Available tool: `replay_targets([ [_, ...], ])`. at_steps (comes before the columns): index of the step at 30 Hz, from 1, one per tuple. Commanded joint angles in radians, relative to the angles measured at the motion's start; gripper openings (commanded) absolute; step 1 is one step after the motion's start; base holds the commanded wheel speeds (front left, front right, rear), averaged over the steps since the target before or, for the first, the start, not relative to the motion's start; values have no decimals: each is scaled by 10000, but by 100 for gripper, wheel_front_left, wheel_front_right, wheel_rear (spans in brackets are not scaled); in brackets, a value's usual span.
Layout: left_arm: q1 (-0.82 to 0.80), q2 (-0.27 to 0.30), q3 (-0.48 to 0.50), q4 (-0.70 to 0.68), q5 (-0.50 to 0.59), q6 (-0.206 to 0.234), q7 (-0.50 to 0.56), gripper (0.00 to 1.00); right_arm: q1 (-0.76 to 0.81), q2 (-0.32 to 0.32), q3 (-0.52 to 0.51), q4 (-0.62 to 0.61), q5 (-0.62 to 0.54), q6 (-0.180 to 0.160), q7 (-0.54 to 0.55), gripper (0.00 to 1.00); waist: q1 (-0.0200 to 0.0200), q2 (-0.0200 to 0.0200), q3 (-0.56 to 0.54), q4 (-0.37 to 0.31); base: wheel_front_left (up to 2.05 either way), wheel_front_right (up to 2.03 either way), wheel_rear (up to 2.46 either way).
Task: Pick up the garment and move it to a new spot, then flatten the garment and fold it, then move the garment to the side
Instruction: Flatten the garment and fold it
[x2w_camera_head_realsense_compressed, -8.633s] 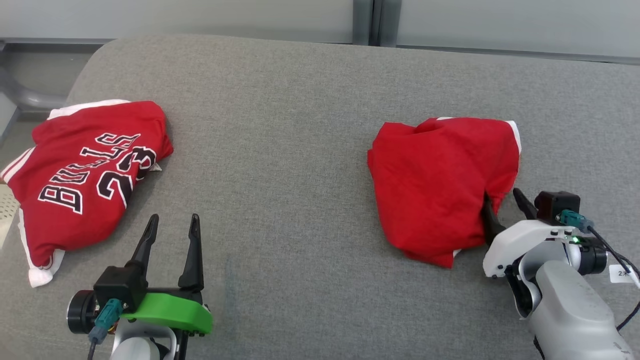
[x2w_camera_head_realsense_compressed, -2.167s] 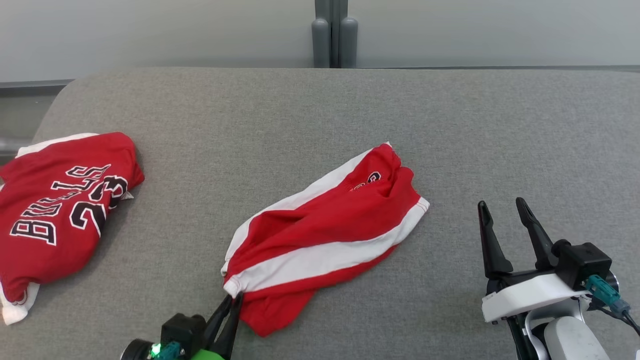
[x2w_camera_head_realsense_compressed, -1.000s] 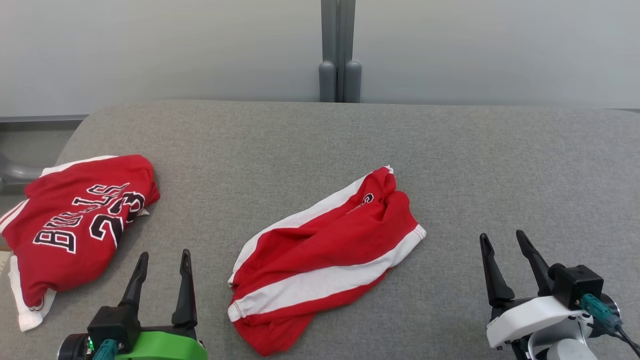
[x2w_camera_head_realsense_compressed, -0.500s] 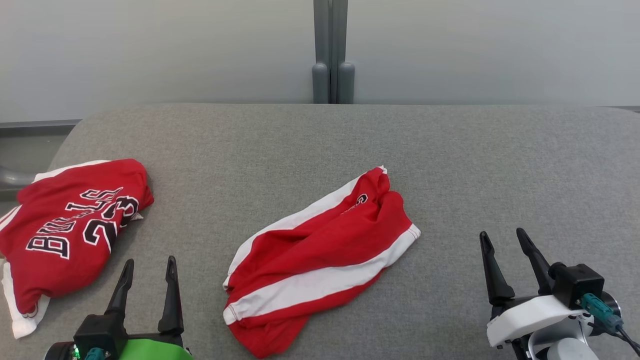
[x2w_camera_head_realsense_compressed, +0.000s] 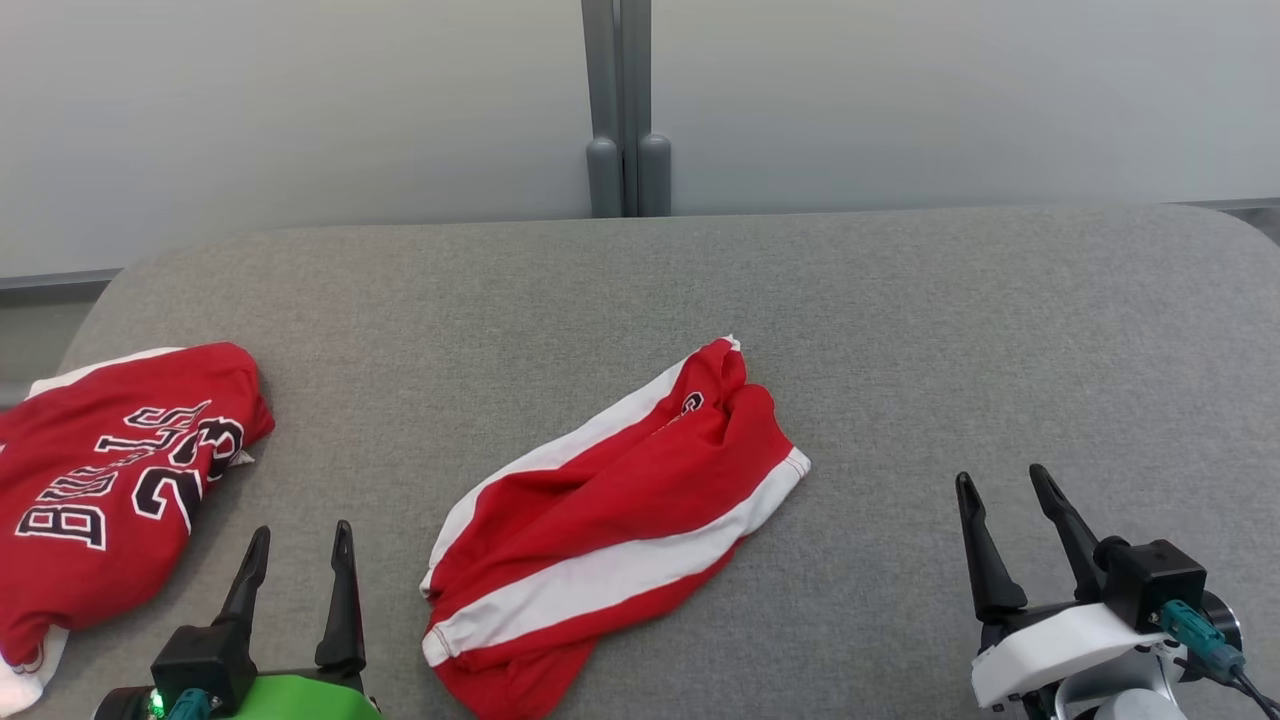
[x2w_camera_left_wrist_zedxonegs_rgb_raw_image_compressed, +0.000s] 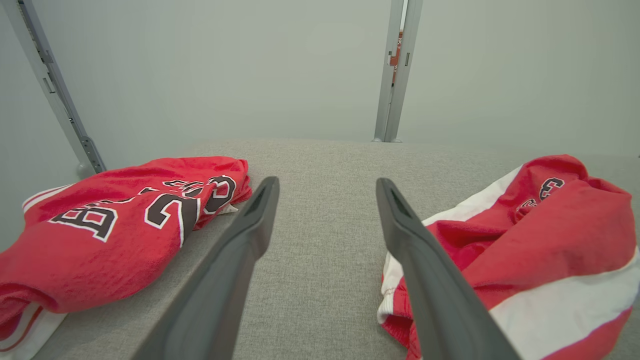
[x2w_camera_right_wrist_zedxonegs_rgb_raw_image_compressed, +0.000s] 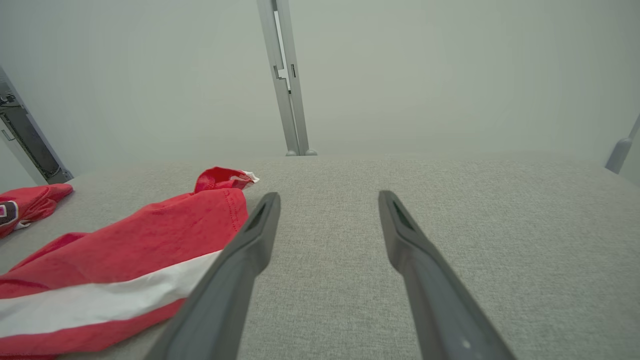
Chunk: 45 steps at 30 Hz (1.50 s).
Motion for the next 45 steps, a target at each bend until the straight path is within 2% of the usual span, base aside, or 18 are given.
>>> replay_targets([
  [1,-141,-14,52,36,116,-62,-8,100,139,5,-26,-49,-82,-14,-2,100,0,0,-23,-79,0,0,0],
  [17,-334,-158,121,402,255,-250,-8,100,255,23,-163,-151,-160,-14,-2,100,0,0,-13,-532,0,0,0],
  [45,-407,-227,115,519,368,-334,-8,100,184,68,-172,-36,-158,-14,-1,100,0,0,43,-660,0,0,0],
])
